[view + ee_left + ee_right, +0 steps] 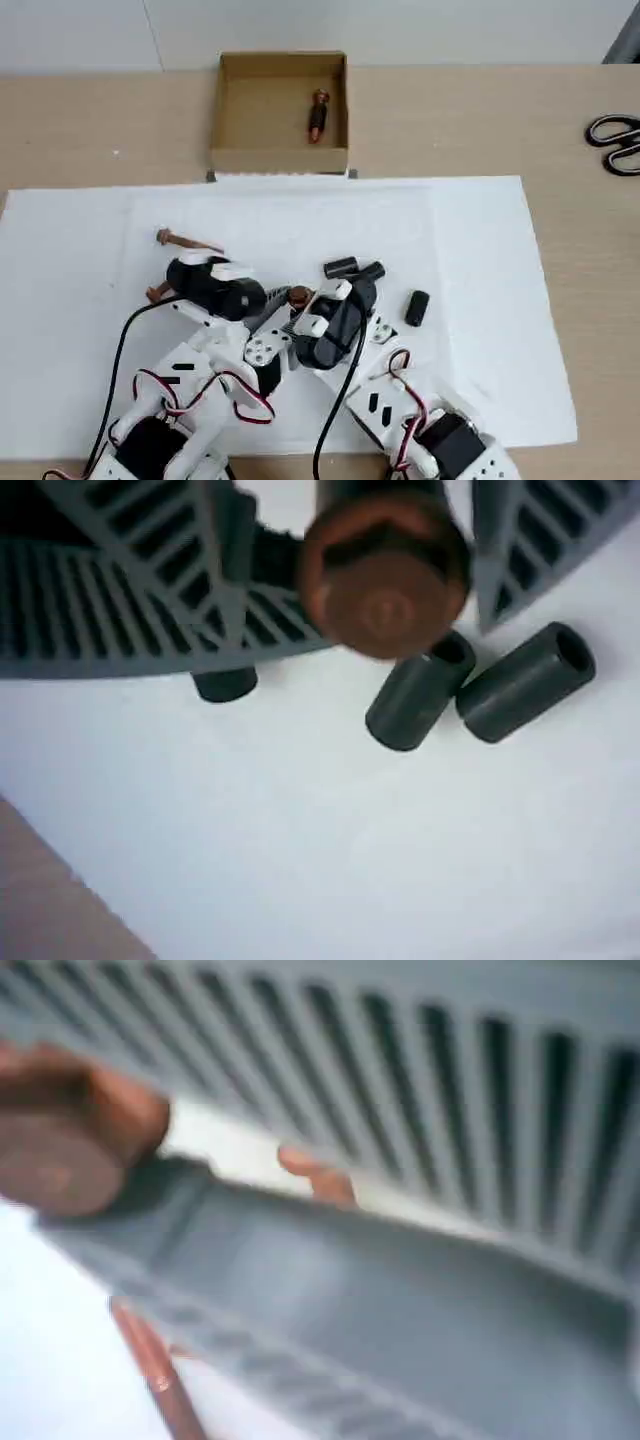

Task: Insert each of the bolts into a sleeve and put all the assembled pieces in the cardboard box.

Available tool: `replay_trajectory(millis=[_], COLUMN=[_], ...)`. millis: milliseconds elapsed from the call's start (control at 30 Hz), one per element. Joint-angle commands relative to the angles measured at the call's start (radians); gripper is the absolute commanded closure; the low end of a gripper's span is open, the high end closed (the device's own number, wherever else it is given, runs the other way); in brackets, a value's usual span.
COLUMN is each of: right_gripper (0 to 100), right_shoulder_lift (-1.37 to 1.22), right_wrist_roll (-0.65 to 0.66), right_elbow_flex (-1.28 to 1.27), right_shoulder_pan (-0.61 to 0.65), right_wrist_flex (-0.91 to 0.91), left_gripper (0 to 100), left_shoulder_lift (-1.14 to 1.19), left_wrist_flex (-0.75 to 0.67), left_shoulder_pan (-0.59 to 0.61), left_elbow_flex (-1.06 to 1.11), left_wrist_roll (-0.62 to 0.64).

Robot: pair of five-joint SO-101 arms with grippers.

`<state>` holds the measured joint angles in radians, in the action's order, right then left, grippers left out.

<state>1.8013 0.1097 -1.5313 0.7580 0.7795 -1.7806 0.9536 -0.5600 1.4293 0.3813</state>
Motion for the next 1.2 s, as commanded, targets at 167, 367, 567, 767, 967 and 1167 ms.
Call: replay_trajectory(millis=[167,367,567,767,967,1167], right_gripper=[99.6,99.6,99.6,99.6,99.6,99.6], right_shoulder_lift=[0.007,0.007,0.007,0.007,-0.001,-0.013], right_wrist_roll=[0.005,0.005,0.005,-0.052,-0.144,-0.17], right_elbow_flex=[0.029,0.015,0.006,0.006,0.018,0.153], right_shoulder_pan=[-0.005,-0.008,-0.01,-0.096,-0.275,-0.384], right_wrist_flex=[-0.031,-0.031,-0.038,-0.038,-0.071,-0.105], left_gripper=[85,88,100,99,99,99], left_shoulder_lift=[-0.006,-0.006,-0.009,-0.011,-0.011,-0.012], left_wrist_flex=[0.006,0.005,0.005,0.006,0.011,0.008], left_shoulder_pan=[-0.003,0.037,0.166,0.382,0.548,0.628], left_elbow_flex=[-0.093,-0.137,-0.136,-0.081,-0.005,0.094], left_wrist_roll=[-0.012,-0.012,-0.015,-0.106,-0.158,-0.206])
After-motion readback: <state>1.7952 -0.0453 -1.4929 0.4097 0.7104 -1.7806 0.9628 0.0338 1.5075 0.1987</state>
